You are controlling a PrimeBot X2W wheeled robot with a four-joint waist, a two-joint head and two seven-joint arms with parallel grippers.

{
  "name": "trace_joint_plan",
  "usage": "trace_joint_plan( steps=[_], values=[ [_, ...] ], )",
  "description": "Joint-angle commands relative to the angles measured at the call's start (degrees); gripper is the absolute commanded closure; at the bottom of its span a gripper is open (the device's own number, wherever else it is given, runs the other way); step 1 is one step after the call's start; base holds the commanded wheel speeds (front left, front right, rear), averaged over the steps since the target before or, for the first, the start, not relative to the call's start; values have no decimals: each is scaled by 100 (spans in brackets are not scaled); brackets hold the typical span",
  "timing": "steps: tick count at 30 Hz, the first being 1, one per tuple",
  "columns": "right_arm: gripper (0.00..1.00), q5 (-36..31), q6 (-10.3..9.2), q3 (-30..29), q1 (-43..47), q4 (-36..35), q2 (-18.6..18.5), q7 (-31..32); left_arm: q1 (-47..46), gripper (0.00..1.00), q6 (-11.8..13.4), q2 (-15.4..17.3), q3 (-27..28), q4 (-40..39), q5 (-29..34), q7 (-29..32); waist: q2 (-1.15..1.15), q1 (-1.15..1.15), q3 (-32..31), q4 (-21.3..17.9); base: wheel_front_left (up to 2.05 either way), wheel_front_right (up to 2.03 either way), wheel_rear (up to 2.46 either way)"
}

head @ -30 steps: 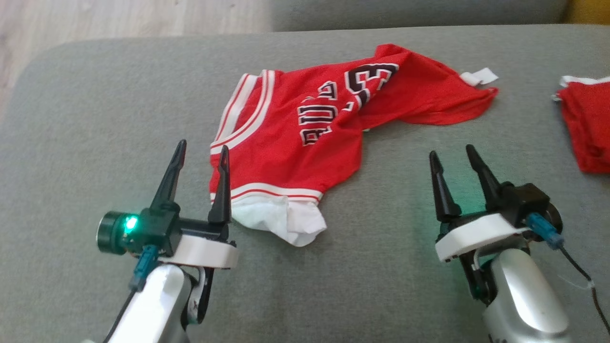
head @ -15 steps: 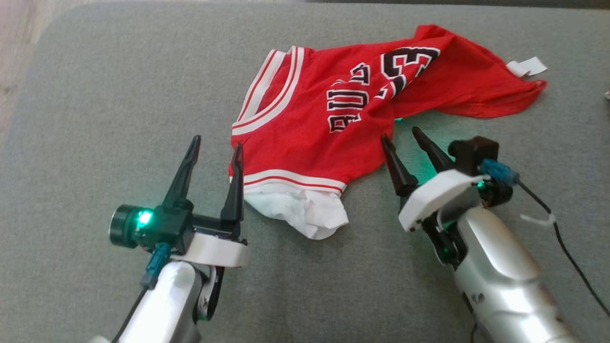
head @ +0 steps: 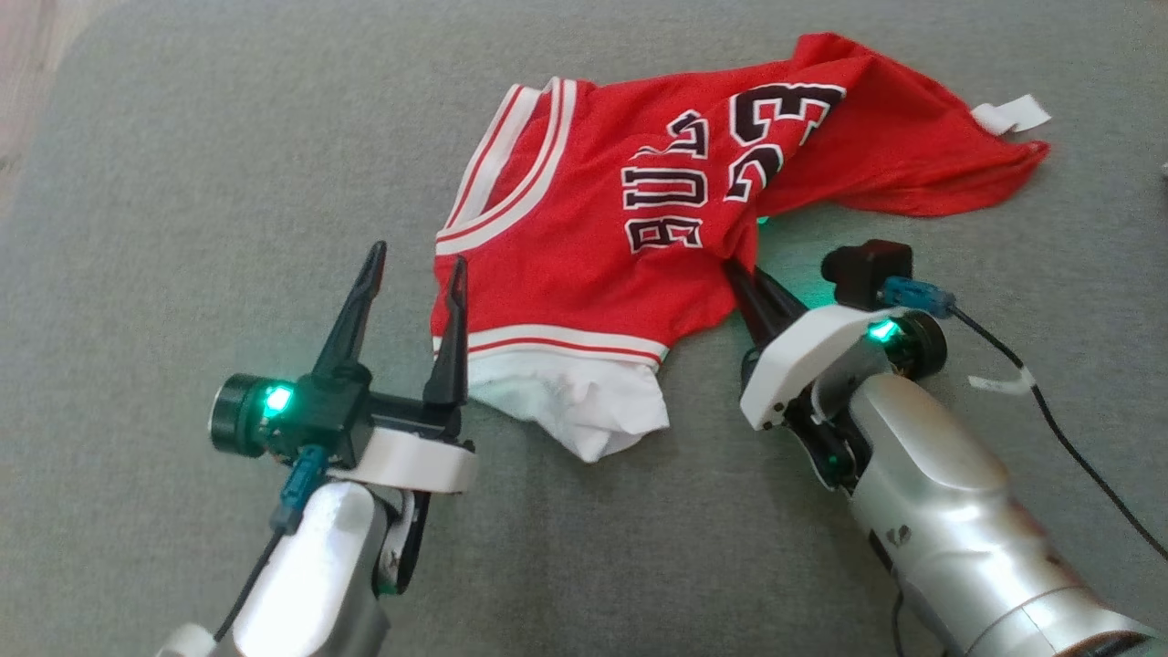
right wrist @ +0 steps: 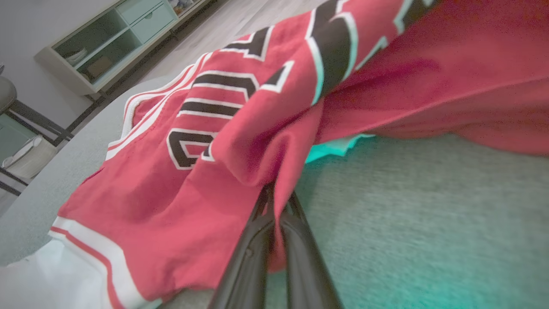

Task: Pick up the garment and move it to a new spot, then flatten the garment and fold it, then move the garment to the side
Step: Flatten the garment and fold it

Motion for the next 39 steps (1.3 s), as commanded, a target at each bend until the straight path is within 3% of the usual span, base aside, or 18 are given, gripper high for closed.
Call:
trace_joint_plan(
  steps=[1,7,13,19,22,25,28,32,39],
  values=[
    [100,88,-4,8,51,6,94,-220,-114,0,-35,73,279,-146,64,-54,0,0,-153,-163,0,0,0],
    [100,-23,-4,-299,158,164,30,-623,12,0,-91,62,390,-117,98,-54,0,0,-441,-503,0,0,0],
    [100,-235,-4,-824,436,-93,-300,-790,164,0,-171,13,451,-65,125,-54,0,0,-728,-884,0,0,0],
    [100,-1039,-4,-1788,639,-428,-715,-790,253,0,-210,-46,524,-49,147,-54,0,0,-862,-1124,0,0,0],
    [100,-1598,-4,-2424,740,-823,-659,-690,272,0,-235,-88,531,-33,171,-54,0,0,-885,-1165,0,0,0],
    [100,-2133,-4,-2635,940,-1463,-319,-385,278,0,-265,-128,532,-13,196,-54,0,0,-890,-1156,0,0,0],
    [100,-2363,-4,-2318,1208,-2137,-37,36,268,0,-321,-152,525,10,220,-54,0,0,-848,-1097,0,0,0],
    [100,-2297,-4,-1487,1489,-2714,78,520,197,0,-374,-172,518,62,265,-54,0,0,-753,-968,0,0,0],
    [100,-1728,-4,-102,1461,-2527,92,929,104,0,-427,-204,522,152,323,-54,0,0,-637,-788,0,0,0]
  ],
)
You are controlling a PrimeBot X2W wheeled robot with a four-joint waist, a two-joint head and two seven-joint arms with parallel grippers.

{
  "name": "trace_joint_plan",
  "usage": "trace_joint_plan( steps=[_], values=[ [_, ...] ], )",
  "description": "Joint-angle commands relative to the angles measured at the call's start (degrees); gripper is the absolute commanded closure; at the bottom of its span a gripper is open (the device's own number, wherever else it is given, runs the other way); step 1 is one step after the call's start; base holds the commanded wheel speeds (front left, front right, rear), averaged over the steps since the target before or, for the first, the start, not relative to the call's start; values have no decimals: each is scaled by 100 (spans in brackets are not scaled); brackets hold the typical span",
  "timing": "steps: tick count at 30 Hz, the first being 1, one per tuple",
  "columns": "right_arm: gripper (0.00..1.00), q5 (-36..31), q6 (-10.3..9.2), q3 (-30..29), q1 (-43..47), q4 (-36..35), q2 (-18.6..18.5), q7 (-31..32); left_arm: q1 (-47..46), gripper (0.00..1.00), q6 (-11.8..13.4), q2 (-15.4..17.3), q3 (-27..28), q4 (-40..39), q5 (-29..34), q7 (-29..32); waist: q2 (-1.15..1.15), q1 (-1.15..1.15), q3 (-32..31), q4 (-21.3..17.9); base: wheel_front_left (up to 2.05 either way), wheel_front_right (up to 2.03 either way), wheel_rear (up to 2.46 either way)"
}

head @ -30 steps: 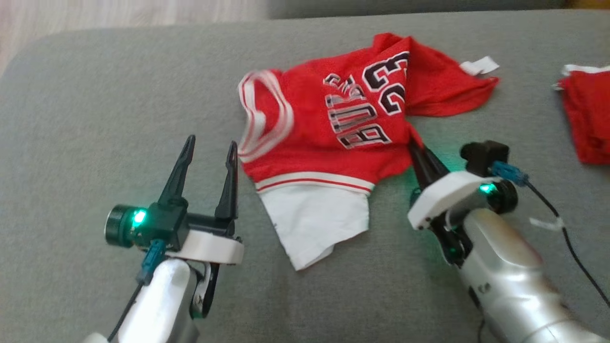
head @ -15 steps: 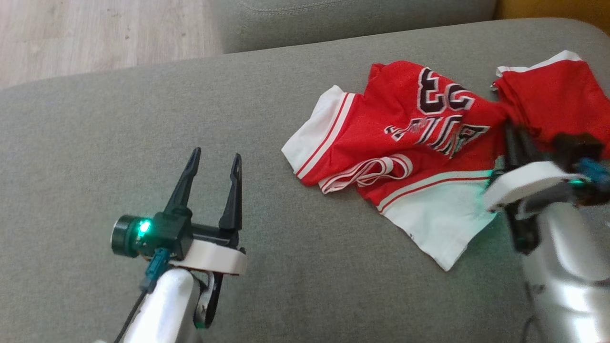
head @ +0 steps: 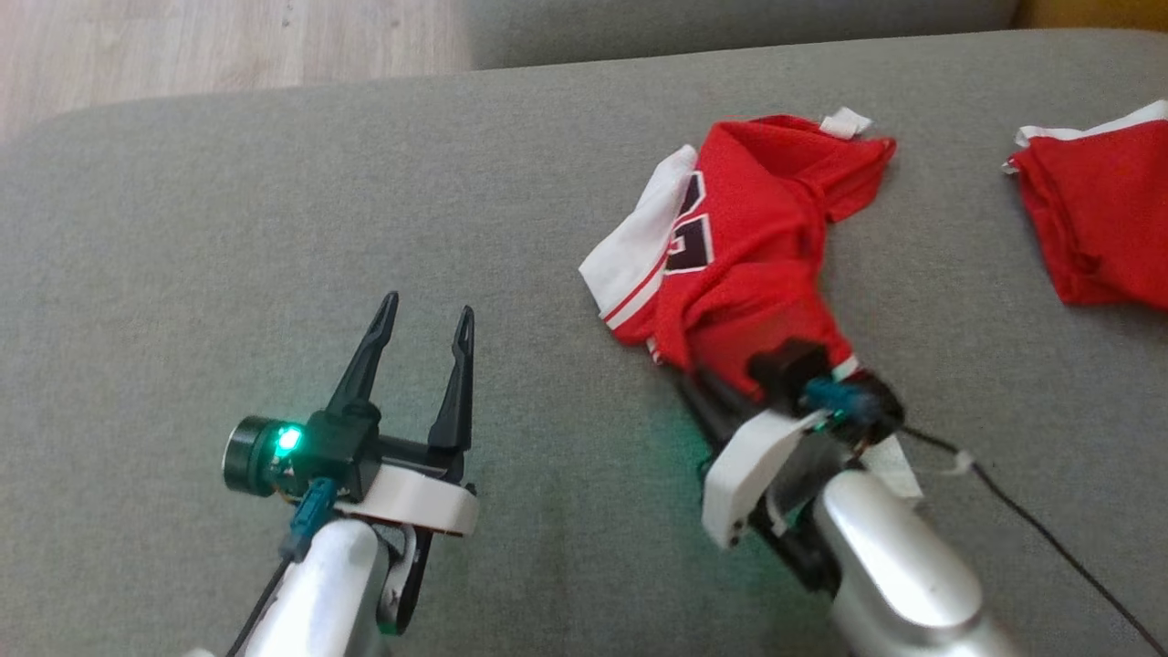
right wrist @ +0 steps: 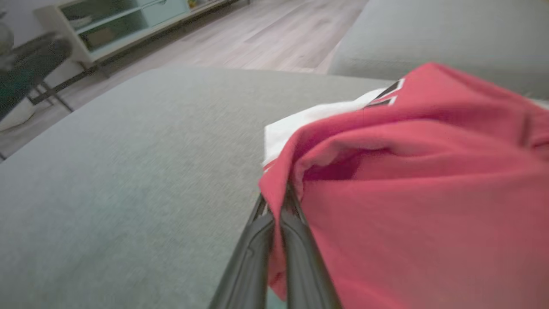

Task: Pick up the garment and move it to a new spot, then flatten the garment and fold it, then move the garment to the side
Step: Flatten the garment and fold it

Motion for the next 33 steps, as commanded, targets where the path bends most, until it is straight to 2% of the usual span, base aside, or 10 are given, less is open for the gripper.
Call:
trace_joint_plan(
  steps=[1,2,3,8,15,21,27,30,33],
  values=[
    [100,125,-4,353,-214,16,64,21,-274,0,-23,10,222,-136,63,-53,0,0,40,45,0,0,0],
    [34,158,-4,493,-262,104,64,7,-278,0,-27,6,225,-128,68,-53,0,0,46,54,0,0,0],
    [0,188,-4,622,-311,192,64,-15,-279,0,-31,2,227,-121,74,-53,0,0,51,60,0,0,0],
    [0,609,-4,1174,-519,341,64,-251,-265,0,-40,-14,248,-72,94,-53,0,0,20,21,0,0,0],
    [0,1045,-4,926,-658,-9,65,-910,-229,0,-45,-14,302,-46,104,-53,0,0,-87,-147,0,0,0],
    [0,839,-4,4,-522,-555,65,-1405,-161,0,-43,-5,353,-80,118,-53,0,0,-158,-353,0,0,0],
    [0,339,-4,-1419,37,-1092,63,-1610,-147,0,-53,14,385,-133,147,-53,0,0,-96,-490,0,0,0],
    [0,222,-4,-2032,323,-1186,64,-1655,-170,0,-68,10,379,-139,164,-53,0,0,-43,-512,0,0,0],
    [0,159,-4,-2389,441,-1154,64,-1648,-218,0,-88,0,359,-142,182,-53,0,0,37,-503,0,0,0]
  ],
)
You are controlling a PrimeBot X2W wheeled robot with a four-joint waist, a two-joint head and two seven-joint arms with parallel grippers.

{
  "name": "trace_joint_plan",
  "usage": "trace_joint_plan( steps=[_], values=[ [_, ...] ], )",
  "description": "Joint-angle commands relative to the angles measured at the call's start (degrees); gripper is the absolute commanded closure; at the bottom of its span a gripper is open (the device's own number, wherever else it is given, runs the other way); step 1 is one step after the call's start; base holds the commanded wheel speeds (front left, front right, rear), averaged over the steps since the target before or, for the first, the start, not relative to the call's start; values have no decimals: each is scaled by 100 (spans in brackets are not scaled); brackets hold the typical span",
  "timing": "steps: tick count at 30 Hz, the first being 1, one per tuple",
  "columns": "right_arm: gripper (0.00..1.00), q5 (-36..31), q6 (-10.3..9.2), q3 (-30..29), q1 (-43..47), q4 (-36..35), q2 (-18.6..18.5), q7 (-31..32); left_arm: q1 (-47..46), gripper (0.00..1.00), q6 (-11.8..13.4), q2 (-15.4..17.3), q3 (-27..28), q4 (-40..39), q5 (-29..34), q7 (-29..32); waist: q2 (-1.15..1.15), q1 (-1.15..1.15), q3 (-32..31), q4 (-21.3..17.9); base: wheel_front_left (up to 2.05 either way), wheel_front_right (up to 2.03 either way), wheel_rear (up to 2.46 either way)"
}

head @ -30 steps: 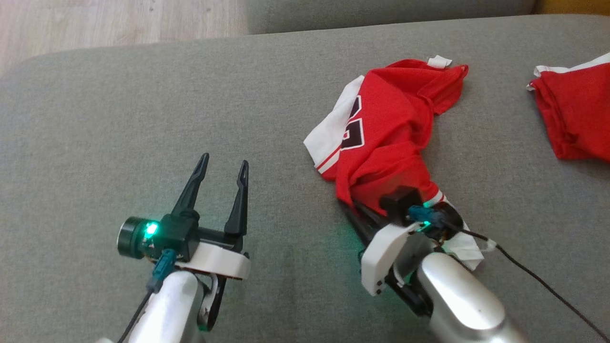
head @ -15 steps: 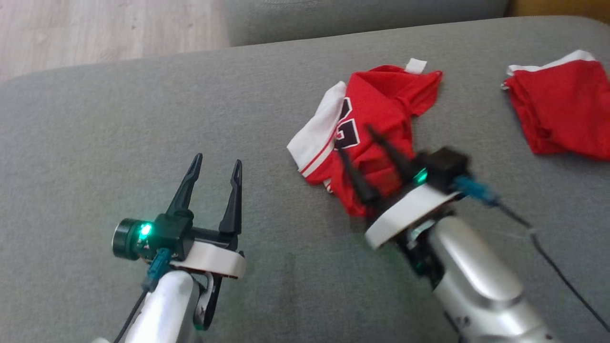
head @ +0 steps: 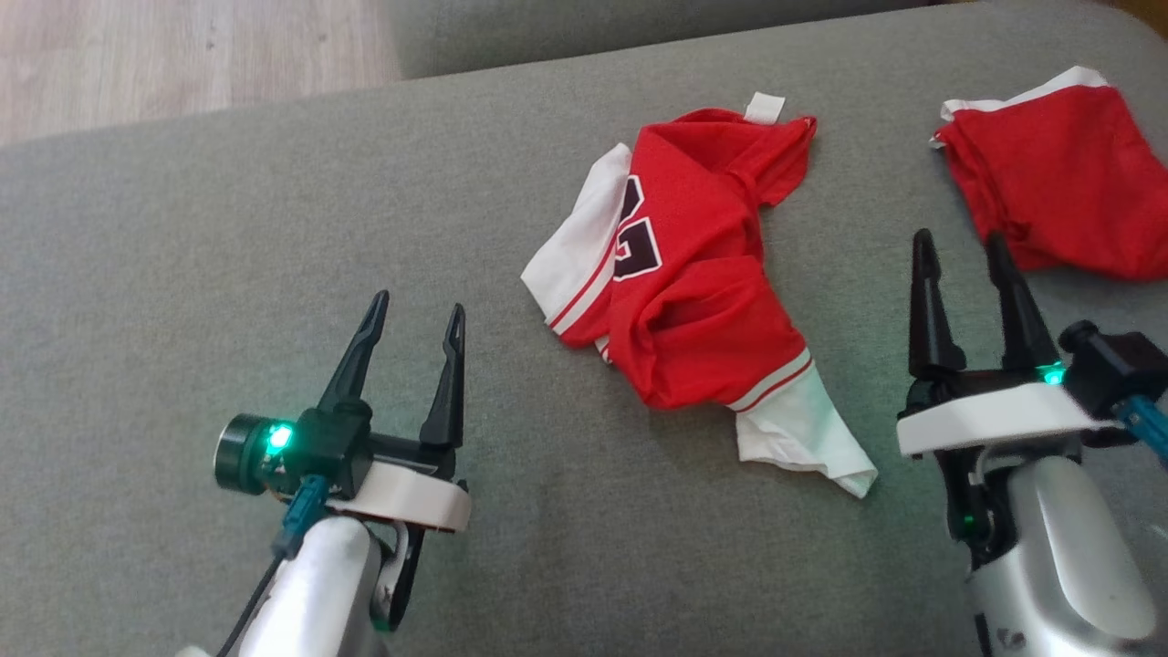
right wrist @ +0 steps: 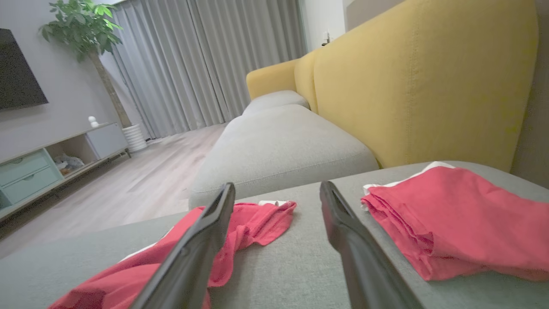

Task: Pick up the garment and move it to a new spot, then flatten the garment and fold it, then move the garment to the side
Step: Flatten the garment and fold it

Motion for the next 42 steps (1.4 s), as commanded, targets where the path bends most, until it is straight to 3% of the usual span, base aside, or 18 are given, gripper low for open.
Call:
trace_joint_plan(
  steps=[1,4,11,15,24,25,26,35,42],
  values=[
    [0,-70,-4,39,-202,-145,64,8,-227,0,-27,24,181,-198,53,-53,0,0,56,20,0,0,0],
    [0,3,-4,-46,-440,214,65,369,-288,0,-58,7,139,-167,75,-53,0,0,171,104,0,0,0],
    [0,1102,-4,361,-1203,1270,65,1120,-406,0,-91,-35,52,-105,102,-53,0,0,407,396,0,0,0],
    [0,1612,-4,525,-1604,1920,65,1296,-470,0,-86,-58,21,-88,110,-53,0,0,540,591,0,0,0],
    [0,1942,-4,964,-2115,2940,65,1379,-518,0,-73,-84,4,-87,119,-53,0,0,710,824,0,0,0],
    [71,1964,-4,1017,-2157,3023,65,1364,-524,0,-72,-87,4,-85,120,-53,0,0,715,838,0,0,0],
    [100,1954,-4,1076,-2196,3085,65,1321,-531,0,-69,-89,7,-81,120,-53,0,0,714,848,0,0,0],
    [100,1617,-4,1246,-2272,3220,-278,791,-455,0,-32,-83,104,-34,98,-54,0,0,421,620,0,0,0],
    [100,1325,-4,1149,-2323,2772,-1091,1118,-349,0,-49,-105,116,-47,43,-54,0,0,149,336,0,0,0]
  ],
)
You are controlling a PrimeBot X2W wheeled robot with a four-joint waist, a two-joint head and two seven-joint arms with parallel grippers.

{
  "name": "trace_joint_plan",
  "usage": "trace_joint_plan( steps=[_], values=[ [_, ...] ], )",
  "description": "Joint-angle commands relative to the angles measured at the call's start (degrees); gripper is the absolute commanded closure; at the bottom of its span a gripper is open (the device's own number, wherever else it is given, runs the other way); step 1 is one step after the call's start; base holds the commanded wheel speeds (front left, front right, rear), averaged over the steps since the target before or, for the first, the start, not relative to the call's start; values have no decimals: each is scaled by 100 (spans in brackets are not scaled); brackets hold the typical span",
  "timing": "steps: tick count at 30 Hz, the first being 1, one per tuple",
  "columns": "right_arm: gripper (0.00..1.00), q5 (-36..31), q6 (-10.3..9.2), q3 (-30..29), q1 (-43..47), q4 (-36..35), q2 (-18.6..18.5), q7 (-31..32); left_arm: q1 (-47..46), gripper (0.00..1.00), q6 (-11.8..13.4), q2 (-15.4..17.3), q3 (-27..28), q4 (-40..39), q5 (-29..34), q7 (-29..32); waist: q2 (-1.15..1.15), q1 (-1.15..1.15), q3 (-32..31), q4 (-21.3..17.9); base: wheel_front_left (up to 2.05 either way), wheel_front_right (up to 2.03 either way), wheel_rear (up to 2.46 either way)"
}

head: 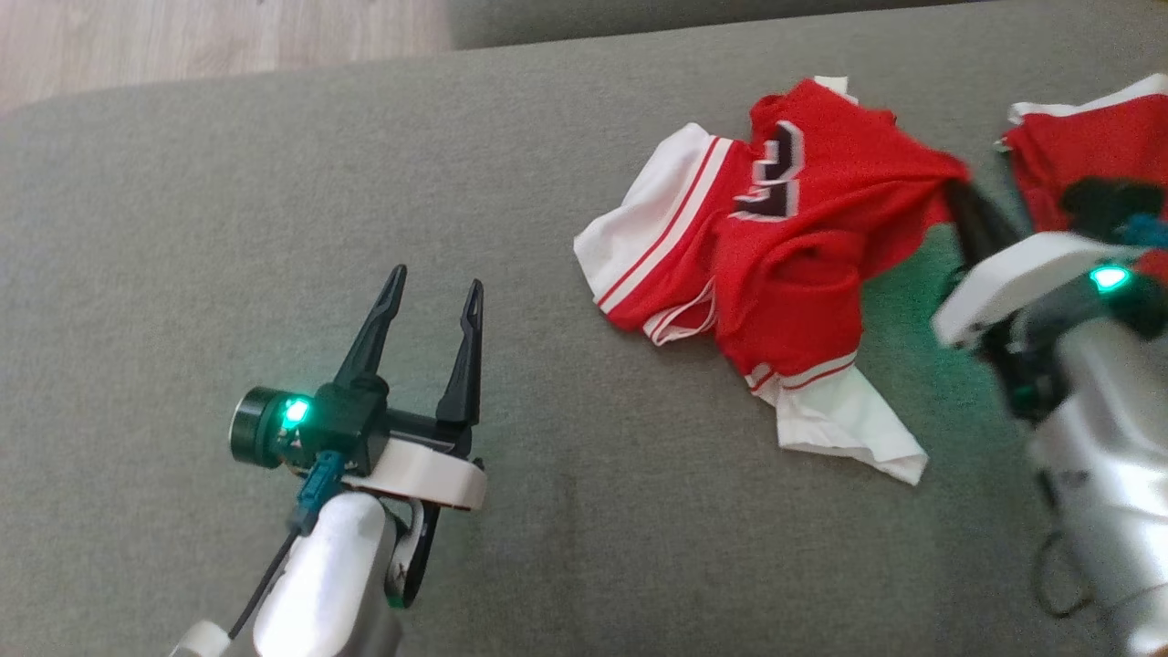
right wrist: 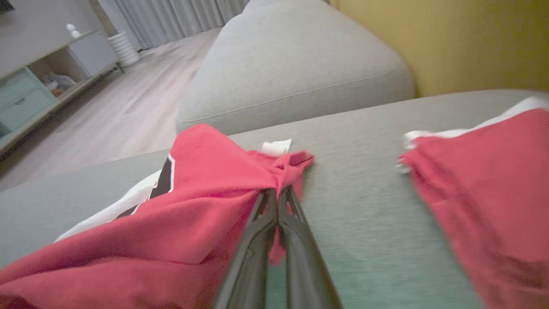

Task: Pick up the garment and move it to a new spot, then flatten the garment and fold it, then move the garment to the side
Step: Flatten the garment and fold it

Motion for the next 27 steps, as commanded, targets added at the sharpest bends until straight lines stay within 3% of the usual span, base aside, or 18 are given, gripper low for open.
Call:
trace_joint_plan(
  steps=[1,7,12,13,14,15,20,27],
  values=[
    [100,-101,-4,8,-98,-304,-255,144,-50,0,15,21,165,-160,-38,-54,0,0,-109,-101,0,0,0],
    [100,-725,-4,143,-374,-700,-1205,762,-67,0,23,-12,86,-154,-87,-54,0,0,-129,-105,0,0,0],
    [100,-1432,-4,297,-765,-776,-1759,797,-143,0,16,-27,24,-165,-124,-54,0,0,-76,-21,0,0,0],
    [73,-1640,-4,354,-856,-771,-1829,730,-158,0,17,-30,15,-169,-129,-54,0,0,-60,-6,0,0,0],
    [9,-1798,-4,366,-943,-762,-1836,645,-173,0,19,-31,8,-171,-133,-54,0,0,-46,4,0,0,0],
    [0,-1955,-4,359,-1025,-751,-1818,545,-187,0,22,-33,3,-172,-137,-54,0,0,-35,13,0,0,0],
    [0,-2882,-4,138,-1244,-646,-1570,-52,-234,0,47,-38,5,-178,-150,-54,0,0,-24,-8,0,0,0],
    [0,-3499,-4,-545,-891,-822,-762,-574,-231,0,50,-35,57,-199,-110,-54,0,0,-111,-261,0,0,0]
  ],
)
